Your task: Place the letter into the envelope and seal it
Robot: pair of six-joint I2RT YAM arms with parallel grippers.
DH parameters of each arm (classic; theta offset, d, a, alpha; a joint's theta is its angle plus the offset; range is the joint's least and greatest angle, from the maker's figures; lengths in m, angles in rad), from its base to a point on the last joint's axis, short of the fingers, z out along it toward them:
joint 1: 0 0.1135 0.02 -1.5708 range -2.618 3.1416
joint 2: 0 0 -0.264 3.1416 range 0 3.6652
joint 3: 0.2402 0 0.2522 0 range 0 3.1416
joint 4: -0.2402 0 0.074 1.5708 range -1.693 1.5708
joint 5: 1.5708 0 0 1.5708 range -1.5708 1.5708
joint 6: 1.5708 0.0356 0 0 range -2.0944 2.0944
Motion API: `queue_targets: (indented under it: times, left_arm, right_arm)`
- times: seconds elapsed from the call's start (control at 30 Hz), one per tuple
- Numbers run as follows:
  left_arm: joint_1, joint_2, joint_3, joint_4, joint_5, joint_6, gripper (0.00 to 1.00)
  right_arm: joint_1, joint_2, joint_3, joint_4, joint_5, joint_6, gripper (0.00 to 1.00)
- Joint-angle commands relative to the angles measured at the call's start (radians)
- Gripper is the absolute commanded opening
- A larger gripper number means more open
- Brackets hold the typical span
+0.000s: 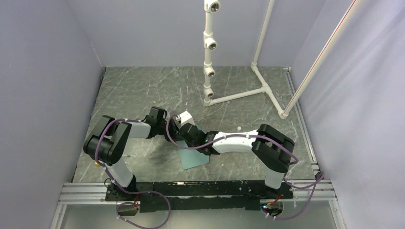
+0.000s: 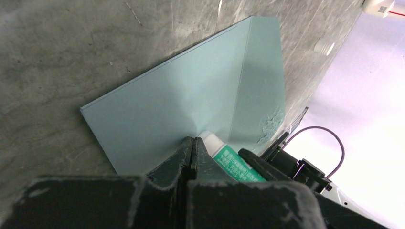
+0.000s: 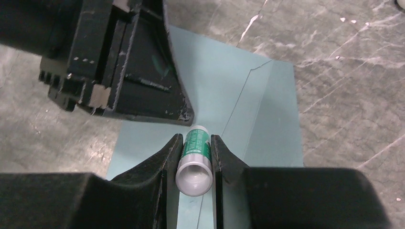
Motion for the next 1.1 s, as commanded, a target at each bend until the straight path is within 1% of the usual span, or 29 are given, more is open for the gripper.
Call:
queue_targets:
  times: [0.0, 0.3, 0.4, 0.47, 0.53, 0.67, 0.83, 0.93, 1.07]
  left_arm:
    - [-0.014, 0.071, -0.033, -0.159, -0.158, 0.047, 0.02]
    - [-0.014, 0.083, -0.022, -0.171, -0.168, 0.053, 0.02]
    - [-0.014, 0.091, -0.018, -0.169, -0.168, 0.052, 0.02]
    - [-0.014, 0.092, -0.020, -0.162, -0.165, 0.047, 0.02]
    - [-0.014, 0.095, -0.023, -0.153, -0.161, 0.042, 0.02]
    - [-0.014, 0.100, -0.024, -0.151, -0.157, 0.039, 0.02]
    - [-0.014, 0.089, -0.029, -0.161, -0.158, 0.046, 0.02]
    - [-0.014, 0.088, -0.034, -0.159, -0.157, 0.046, 0.02]
    - [-0.014, 0.089, -0.037, -0.158, -0.156, 0.047, 0.02]
  right_arm:
    - [-0.025, 0.033, -0.027, -0.027, 0.023, -0.014, 0.00]
    - [0.026, -0.163, -0.099, -0.162, -0.122, 0.056, 0.00]
    - [0.030, -0.183, -0.098, -0.199, -0.127, 0.079, 0.00]
    - [0.031, -0.193, -0.108, -0.189, -0.127, 0.078, 0.00]
    - [0.030, -0.178, -0.105, -0.174, -0.120, 0.067, 0.00]
    - [0.013, -0.095, -0.068, -0.152, -0.071, 0.055, 0.00]
    - [0.002, -0.039, -0.041, -0.103, 0.036, 0.043, 0.00]
    - [0.000, -0.010, -0.031, -0.048, 0.057, 0.015, 0.00]
    - [-0.002, 0.026, -0.003, -0.038, 0.068, 0.005, 0.00]
